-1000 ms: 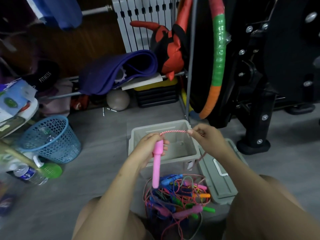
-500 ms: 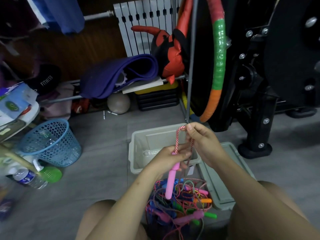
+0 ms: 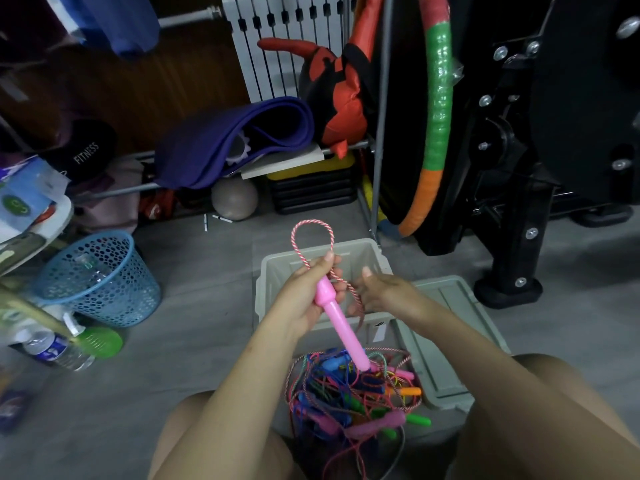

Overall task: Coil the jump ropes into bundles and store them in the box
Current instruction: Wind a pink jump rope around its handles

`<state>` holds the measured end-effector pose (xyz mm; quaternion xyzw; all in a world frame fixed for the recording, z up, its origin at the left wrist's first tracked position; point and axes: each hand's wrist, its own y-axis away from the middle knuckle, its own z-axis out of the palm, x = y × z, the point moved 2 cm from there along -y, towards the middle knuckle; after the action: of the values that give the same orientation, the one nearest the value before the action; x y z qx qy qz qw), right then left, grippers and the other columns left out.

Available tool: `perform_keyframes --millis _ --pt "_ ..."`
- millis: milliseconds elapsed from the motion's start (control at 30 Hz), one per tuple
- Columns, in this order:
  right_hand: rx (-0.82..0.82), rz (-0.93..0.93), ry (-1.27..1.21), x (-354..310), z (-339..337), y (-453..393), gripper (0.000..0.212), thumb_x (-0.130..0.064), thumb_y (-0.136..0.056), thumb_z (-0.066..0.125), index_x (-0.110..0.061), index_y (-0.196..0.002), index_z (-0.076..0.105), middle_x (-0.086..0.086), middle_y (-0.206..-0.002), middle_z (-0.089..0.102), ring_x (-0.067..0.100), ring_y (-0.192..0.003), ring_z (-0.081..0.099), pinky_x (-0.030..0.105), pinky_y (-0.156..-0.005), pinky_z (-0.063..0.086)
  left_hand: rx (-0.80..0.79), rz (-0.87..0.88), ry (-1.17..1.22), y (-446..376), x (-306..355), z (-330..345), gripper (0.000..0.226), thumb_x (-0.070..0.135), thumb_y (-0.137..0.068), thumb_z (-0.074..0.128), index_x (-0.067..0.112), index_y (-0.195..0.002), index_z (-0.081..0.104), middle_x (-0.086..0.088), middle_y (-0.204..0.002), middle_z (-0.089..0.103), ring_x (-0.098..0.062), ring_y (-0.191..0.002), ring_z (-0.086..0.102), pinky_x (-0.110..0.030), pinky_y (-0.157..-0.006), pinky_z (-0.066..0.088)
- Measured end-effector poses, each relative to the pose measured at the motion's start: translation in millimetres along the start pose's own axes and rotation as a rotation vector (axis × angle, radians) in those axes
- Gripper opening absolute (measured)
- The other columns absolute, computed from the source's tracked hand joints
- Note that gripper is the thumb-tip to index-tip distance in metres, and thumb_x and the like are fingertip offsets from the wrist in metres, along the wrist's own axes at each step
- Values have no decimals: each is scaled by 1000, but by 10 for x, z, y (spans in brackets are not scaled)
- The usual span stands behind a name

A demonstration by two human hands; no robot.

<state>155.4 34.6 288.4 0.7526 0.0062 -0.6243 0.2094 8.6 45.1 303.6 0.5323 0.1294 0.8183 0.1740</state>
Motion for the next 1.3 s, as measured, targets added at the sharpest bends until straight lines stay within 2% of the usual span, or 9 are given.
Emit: perform_keyframes --millis 167,300,400,567,700,900,1100,1233,1300 --pt "-93 50 411 16 -226 71 43 -39 -100 39 -18 -70 63 3 -60 56 21 -64 59 30 -72 46 263 114 -44 -87 101 -271 19 19 -95 54 9 -83 64 -1 -66 46 -5 -37 46 -17 -38 39" --pt "-70 -15 733 48 -506 33 26 -28 -97 49 -14 -78 61 -6 -71 56 12 -74 55 27 -73 41 444 196 -193 -57 288 -510 13 21 -92 61 10 -84 61 -3 -64 48 -3 -33 45 -14 -38 40" --pt "80 -250 461 -1 -507 41 22 -23 -93 56 -15 -75 64 -12 -67 58 4 -68 52 25 -68 39 308 126 -322 1 276 -475 14 22 -83 70 12 -85 60 0 -63 53 -6 -44 48 -17 -45 45" --pt "53 -366 88 -108 -263 69 19 -15 -94 53 -19 -80 65 -3 -70 63 6 -55 53 20 -55 43 -33 -22 -399 68 15 -114 28 25 -68 72 15 -92 64 3 -80 60 -8 -68 54 -23 -61 50" --pt "82 -437 -18 -169 -191 79 18 -9 -94 51 -18 -88 65 -6 -64 62 6 -52 53 18 -53 44 -82 13 -430 68 -95 17 11 16 -82 69 17 -89 60 6 -77 62 -8 -73 57 -25 -66 50" --pt "113 -486 -56 -210 -195 56 18 -8 -92 52 -17 -90 68 -4 -64 62 6 -53 54 18 -53 46 -130 30 -437 68 -145 39 7 12 -85 67 15 -91 66 5 -72 63 -3 -57 55 -19 -57 50" --pt "85 -491 -54 -183 -146 49 13 -5 -92 53 -7 -92 66 21 -76 60 12 -59 56 21 -58 50 -143 46 -491 46 -132 27 9 15 -83 69 18 -90 65 9 -69 65 -5 -58 52 -22 -59 47" --pt "183 -524 -94 -203 -183 43 20 -3 -91 55 -18 -86 67 2 -74 66 7 -61 58 19 -60 49 -176 -12 -560 44 -140 8 10 18 -82 71 16 -90 64 8 -69 64 -6 -59 56 -24 -62 49" --pt "240 -521 -87 -189 -219 28 18 -5 -91 55 -18 -85 67 3 -77 65 6 -64 58 19 -60 48 -181 -54 -560 54 -150 9 15 21 -82 70 14 -93 63 0 -79 66 -8 -61 57 -23 -60 49"
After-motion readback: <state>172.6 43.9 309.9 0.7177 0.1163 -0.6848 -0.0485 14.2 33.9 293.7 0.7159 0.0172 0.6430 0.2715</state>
